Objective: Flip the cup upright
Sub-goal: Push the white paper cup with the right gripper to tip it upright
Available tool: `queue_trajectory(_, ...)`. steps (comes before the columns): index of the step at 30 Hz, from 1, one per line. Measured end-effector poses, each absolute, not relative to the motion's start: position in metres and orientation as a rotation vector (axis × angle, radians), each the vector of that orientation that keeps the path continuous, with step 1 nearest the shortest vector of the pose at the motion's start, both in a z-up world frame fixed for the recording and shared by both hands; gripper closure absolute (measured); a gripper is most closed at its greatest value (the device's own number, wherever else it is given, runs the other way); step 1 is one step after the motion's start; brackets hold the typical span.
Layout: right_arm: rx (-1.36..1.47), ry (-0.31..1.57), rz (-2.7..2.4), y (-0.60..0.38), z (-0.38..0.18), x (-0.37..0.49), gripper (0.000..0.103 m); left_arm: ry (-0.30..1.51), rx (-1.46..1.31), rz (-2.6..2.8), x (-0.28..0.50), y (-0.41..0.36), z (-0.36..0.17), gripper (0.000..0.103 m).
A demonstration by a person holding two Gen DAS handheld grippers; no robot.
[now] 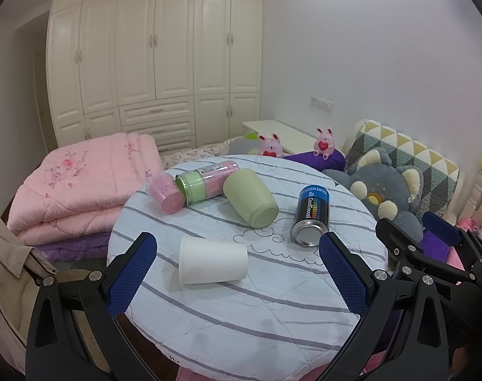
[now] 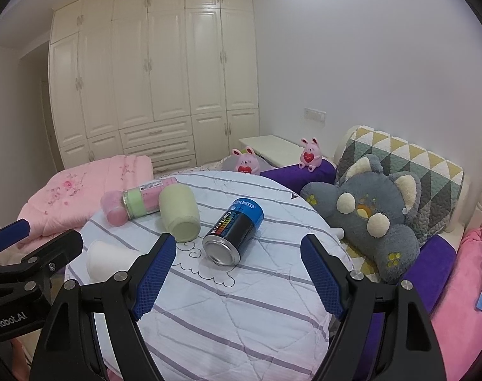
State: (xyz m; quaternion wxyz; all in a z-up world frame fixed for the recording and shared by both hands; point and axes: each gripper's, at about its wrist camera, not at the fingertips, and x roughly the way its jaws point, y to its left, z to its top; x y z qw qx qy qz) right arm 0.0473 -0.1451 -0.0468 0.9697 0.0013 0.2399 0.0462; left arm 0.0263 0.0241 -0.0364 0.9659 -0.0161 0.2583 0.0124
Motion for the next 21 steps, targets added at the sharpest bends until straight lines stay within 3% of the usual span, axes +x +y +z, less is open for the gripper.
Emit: queue_trajectory(21, -0.061, 0.724, 0.363, -0.098, -0.105, 0.101, 0.021, 0.612, -0.129, 0.119, 0.058, 0.079, -0.054, 0.000)
